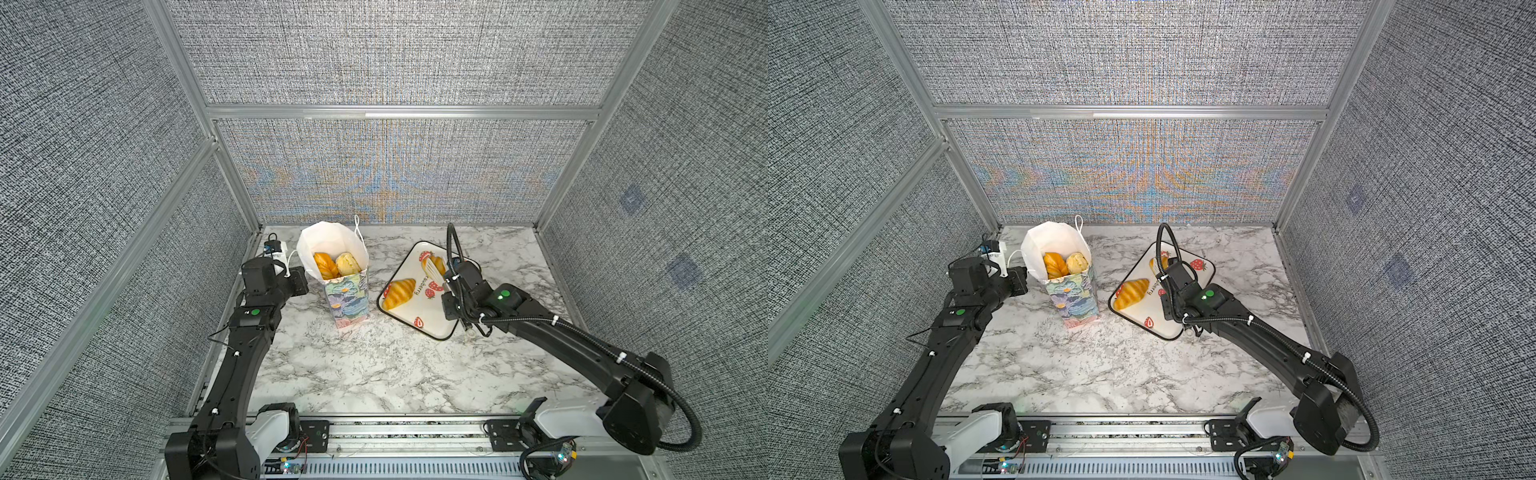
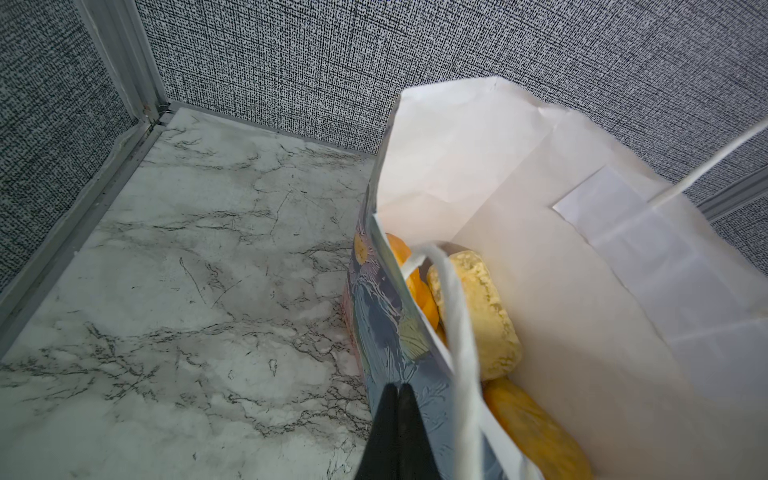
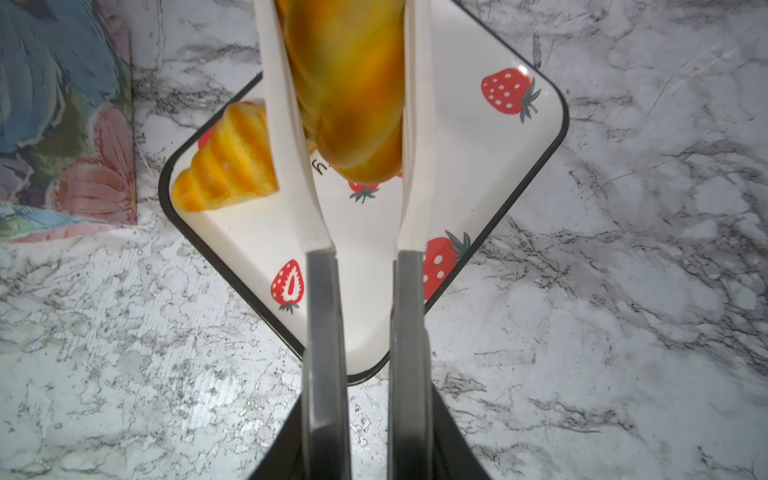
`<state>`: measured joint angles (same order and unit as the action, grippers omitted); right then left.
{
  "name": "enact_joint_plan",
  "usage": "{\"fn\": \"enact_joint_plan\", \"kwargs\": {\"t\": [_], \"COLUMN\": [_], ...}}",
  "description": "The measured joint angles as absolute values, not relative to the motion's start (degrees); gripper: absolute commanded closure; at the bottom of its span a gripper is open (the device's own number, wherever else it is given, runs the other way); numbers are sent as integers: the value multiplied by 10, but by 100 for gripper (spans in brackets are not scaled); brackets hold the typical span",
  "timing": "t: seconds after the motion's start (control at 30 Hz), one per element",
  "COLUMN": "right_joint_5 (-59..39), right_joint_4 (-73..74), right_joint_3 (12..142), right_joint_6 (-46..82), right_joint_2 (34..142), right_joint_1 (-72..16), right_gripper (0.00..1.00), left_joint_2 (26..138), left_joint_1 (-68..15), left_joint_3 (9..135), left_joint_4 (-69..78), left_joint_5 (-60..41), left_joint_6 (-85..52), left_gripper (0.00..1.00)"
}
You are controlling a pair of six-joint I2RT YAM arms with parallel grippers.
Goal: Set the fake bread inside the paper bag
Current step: 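Lift the striped croissant with the right-held tongs and carry it to the bag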
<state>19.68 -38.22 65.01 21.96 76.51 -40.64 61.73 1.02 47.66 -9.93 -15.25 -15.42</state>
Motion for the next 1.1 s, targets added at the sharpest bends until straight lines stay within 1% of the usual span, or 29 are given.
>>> {"fn": "enact_joint_plan", "kwargs": {"t": [0.27, 0.77, 1.1], "right_joint_5": [226, 271, 284], "right_joint_4": [-334, -229, -176], "right_joint_3": [650, 655, 692], "right_joint_6": [219, 194, 157], "right_joint_2": [740, 717, 737], "right_joint_1": [-427, -508, -559], "right_gripper": [68, 68, 68], "left_joint_2": [620, 619, 614], "left_joint_1": [12, 14, 15], "left_joint_3": [477, 476, 474], "left_joint_4": [-99, -99, -99], "left_joint_5": [-156, -156, -156], "left_joint_6": [-154, -154, -154], "left_gripper": [100, 100, 100]}}
